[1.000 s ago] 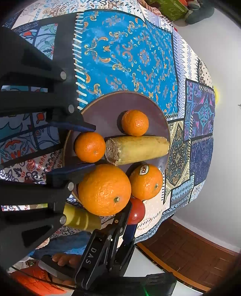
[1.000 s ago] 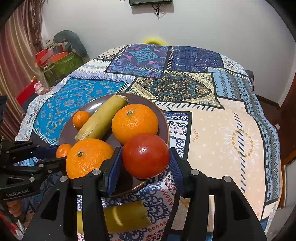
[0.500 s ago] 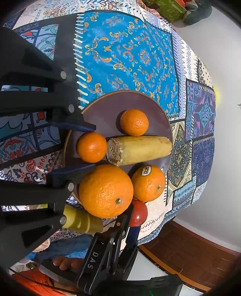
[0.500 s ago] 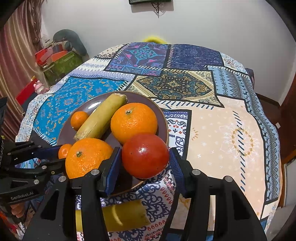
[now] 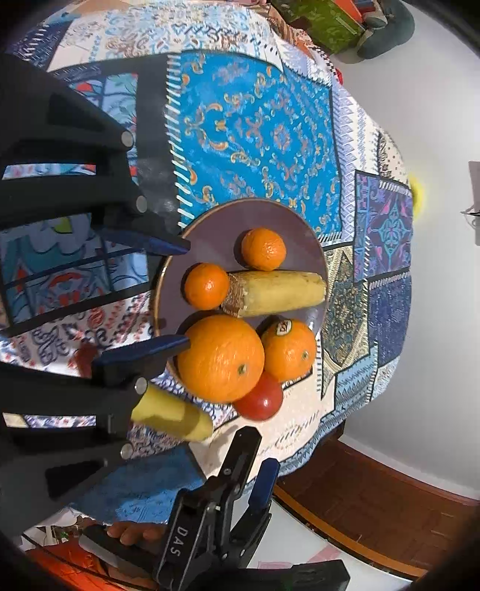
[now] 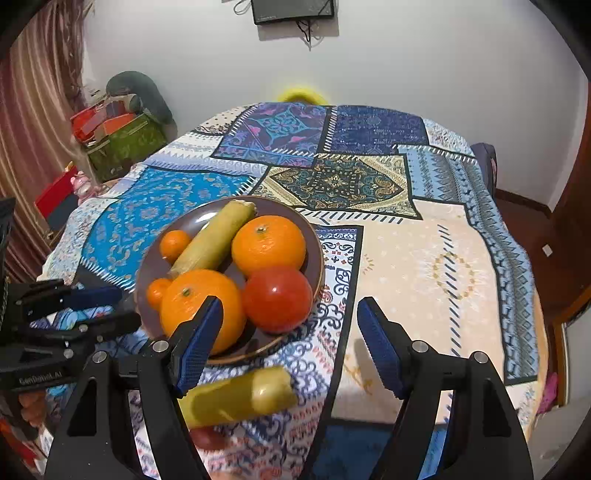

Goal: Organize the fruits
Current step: 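Grasp the pink pomelo segment with the right tool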

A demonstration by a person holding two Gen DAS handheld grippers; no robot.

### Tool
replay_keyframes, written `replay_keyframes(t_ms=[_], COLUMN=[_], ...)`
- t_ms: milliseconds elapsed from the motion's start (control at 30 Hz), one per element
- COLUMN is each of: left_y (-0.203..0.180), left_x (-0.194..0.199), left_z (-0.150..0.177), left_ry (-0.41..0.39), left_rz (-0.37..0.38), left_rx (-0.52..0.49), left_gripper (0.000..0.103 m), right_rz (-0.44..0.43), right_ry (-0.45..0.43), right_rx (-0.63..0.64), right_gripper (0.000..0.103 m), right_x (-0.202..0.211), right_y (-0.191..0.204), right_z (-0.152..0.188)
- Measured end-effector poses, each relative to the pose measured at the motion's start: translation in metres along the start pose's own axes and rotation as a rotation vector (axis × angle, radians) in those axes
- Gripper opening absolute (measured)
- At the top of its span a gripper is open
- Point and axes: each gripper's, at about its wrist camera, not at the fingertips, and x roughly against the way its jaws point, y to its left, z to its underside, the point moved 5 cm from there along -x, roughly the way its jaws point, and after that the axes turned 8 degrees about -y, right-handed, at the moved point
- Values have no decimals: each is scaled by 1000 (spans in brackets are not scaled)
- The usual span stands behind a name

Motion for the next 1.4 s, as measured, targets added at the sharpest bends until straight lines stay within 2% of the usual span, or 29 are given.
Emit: replay_keyframes(t_ms=[333, 633, 833, 1267, 1400], left_y=[-22, -40, -45, -40, -39], left_x=[61, 92, 101, 94, 90], left_z=[5, 28, 48, 80, 84], left_ry=[-65, -62, -43, 38, 53], left_rz=[-5, -4, -1, 14, 11], left_rx=[-33, -74, -77, -56, -55], left_gripper=[45, 45, 52, 55, 55], right_rz=[28, 27, 28, -21, -29], right_ry=[-43, 13, 59, 212, 250], right_rx=[82, 98, 91, 95, 89], right_gripper=[72, 72, 72, 72, 63], right_x=[61, 93, 98, 73, 61], right_y=[15, 25, 29, 44, 43], right_z=[7, 46, 71, 122, 130])
